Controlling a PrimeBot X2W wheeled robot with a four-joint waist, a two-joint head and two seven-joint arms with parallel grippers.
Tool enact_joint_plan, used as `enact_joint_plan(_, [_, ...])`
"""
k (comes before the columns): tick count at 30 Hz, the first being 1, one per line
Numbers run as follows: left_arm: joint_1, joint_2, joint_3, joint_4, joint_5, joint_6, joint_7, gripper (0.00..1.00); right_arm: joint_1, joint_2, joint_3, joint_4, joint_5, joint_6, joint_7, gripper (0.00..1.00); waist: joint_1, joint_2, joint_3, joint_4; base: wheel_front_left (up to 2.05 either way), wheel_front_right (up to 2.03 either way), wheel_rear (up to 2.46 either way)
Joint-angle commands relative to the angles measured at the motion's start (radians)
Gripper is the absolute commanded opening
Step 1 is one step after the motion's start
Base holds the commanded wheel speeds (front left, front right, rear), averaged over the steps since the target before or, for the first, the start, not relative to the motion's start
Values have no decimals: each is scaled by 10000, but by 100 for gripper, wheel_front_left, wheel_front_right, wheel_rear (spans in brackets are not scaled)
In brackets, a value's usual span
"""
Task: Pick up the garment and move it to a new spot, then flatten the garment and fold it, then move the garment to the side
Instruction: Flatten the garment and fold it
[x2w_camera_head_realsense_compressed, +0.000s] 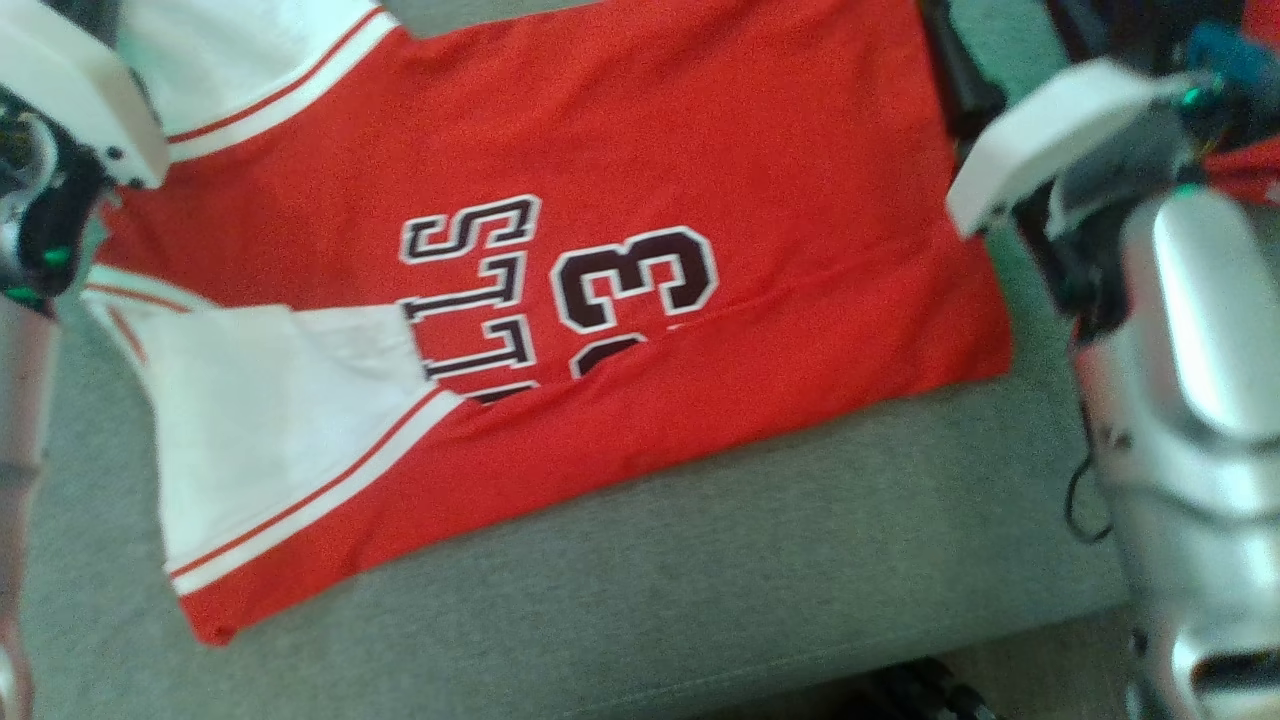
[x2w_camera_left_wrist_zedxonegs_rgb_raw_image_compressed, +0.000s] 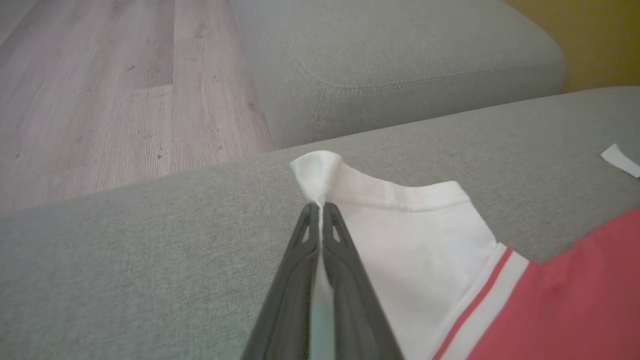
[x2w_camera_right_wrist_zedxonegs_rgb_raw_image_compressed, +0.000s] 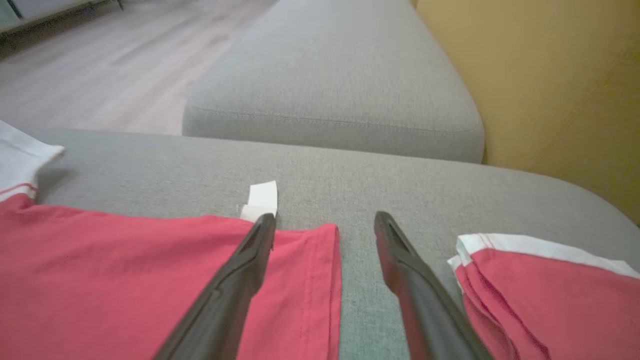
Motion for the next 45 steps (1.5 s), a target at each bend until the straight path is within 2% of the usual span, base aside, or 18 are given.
enact_joint_plan(1, [-515, 227, 187, -559, -77, -58, -248, 0, -731, -156, 46, 545, -114, 65, 316, 100, 1, 0, 52, 619, 0, 0, 0])
enact_joint_plan(2, [-515, 227, 187, -559, -77, -58, -248, 0, -731, -156, 46, 545, -114, 65, 316, 100, 1, 0, 52, 619, 0, 0, 0])
enact_joint_plan(5, [-503, -14, 22, -814, -110, -113, -458, 0, -1504, -448, -6, 1744, -341, 65, 585, 100, 1, 0, 179, 1001, 0, 0, 0])
enact_joint_plan(10, [-495, -278, -163, -1016, -183, -179, -737, 0, -2348, -582, -130, 3346, -471, 65, 923, 100, 1, 0, 318, 1345, 0, 0, 0])
enact_joint_plan(16, [-531, -428, -316, -1007, -236, -230, -962, 0, -2921, -562, -48, 4411, -459, 65, 818, 100, 1, 0, 365, 1455, 0, 0, 0])
enact_joint_plan(17, [-540, -435, -329, -997, -245, -235, -982, 0, -2999, -563, -21, 4547, -453, 65, 769, 90, 1, 0, 368, 1459, 0, 0, 0])
enact_joint_plan(19, [-559, -441, -350, -968, -261, -243, -1017, 0, -3140, -548, 13, 4802, -428, 65, 692, 57, 1, 0, 370, 1462, 0, 0, 0])
enact_joint_plan(21, [-574, -438, -360, -938, -277, -249, -1059, 0, -3269, -531, 37, 5049, -403, 65, 651, 30, 1, 0, 368, 1455, 0, 0, 0])
enact_joint_plan(22, [-579, -435, -363, -923, -284, -251, -1083, 0, -3328, -531, 50, 5155, -398, 65, 605, 0, 1, 0, 363, 1453, 0, 0, 0])
enact_joint_plan(28, [-391, -332, -238, -969, -383, -257, -1421, 0, -3442, -446, 50, 5492, -281, 65, -175, 0, 1, 0, 211, 1406, 0, 0, 0])
enact_joint_plan(36, [920, -124, -7, -2083, -694, -239, -2134, 0, -2569, -450, 508, 4935, 273, 65, -1668, 0, 1, 0, -503, 1404, 0, 0, 0])
enact_joint_plan(45, [3586, 19, 308, -4066, -953, 344, -2824, 0, -385, -809, 442, 3646, 886, 65, -2476, 0, 1, 0, -1357, 1548, 0, 0, 0])
